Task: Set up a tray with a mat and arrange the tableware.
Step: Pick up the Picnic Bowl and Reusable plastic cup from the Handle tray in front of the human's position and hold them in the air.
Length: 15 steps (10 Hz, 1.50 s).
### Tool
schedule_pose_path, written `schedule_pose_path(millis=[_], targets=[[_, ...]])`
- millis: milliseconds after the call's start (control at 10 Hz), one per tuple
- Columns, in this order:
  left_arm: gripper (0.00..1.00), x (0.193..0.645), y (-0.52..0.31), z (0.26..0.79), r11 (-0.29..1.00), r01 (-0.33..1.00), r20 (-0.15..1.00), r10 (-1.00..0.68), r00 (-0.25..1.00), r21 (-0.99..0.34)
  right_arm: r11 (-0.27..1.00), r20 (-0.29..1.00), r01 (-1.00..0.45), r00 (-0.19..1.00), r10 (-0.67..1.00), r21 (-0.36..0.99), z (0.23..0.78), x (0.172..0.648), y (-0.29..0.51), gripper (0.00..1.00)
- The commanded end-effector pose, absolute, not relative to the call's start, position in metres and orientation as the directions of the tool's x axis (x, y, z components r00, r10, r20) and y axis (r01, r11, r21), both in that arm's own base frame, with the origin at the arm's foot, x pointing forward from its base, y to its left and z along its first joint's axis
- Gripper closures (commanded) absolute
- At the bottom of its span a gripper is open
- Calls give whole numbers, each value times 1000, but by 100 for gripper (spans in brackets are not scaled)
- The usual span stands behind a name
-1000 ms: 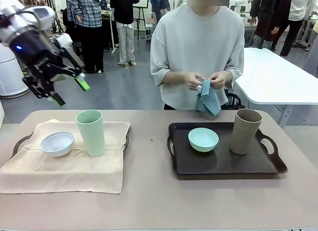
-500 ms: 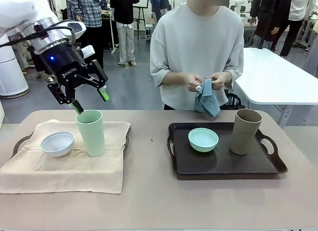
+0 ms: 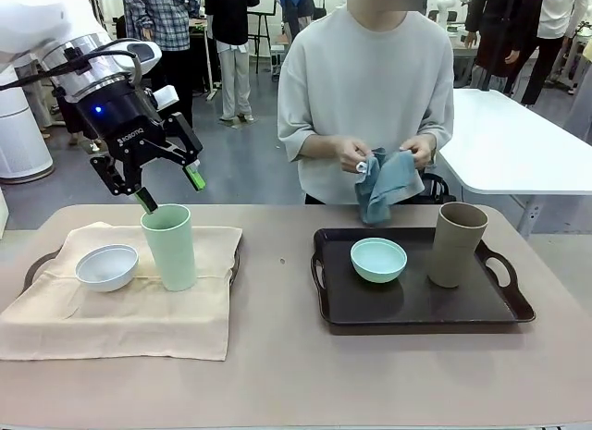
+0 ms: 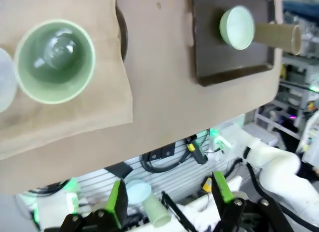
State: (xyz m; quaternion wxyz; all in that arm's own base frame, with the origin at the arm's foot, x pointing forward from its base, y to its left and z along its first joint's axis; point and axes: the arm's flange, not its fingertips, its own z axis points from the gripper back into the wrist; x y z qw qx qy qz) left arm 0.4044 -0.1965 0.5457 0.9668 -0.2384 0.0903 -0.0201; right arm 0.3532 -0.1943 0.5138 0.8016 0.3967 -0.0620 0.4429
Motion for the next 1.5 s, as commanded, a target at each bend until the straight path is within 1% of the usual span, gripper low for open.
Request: schedule_pose_path(millis=[0, 200, 300, 500, 600, 700, 800, 900, 1100, 1400], targets=[[11, 434, -245, 541, 903, 89, -149, -166, 975, -421, 162, 587, -811, 529, 613, 562, 494, 394, -177, 0], [11, 447, -299, 552, 915, 190, -92, -237, 967, -355, 108, 636, -871, 430, 641, 480, 486, 402, -162, 0], [11, 452, -326, 550, 924, 220, -79, -256, 963, -313, 93, 654, -892, 391, 648, 442, 479, 405, -160, 0], [11, 461, -364, 540, 937, 253, -76, -278, 958, -242, 92, 656, -905, 369, 658, 416, 472, 412, -158, 0], [11, 467, -381, 534, 934, 272, -69, -295, 953, -233, 80, 670, -922, 333, 664, 379, 472, 414, -158, 0], [11, 474, -400, 526, 931, 290, -42, -306, 951, -223, 72, 720, -954, 267, 641, 290, 471, 417, -159, 0], [11, 480, -413, 518, 930, 297, -54, -316, 947, -218, 131, 741, -968, 249, 624, 215, 469, 421, -155, 0], [11, 484, -425, 510, 934, 295, -62, -312, 948, -202, 164, 736, -971, 239, 633, 174, 466, 423, -149, 0], [11, 493, -445, 495, 937, 287, -61, -304, 951, -196, 191, 711, -974, 222, 668, 124, 458, 433, -141, 0], [11, 501, -464, 480, 949, 245, -34, -257, 966, -198, 195, 686, -971, 236, 688, 138, 447, 449, -133, 0]])
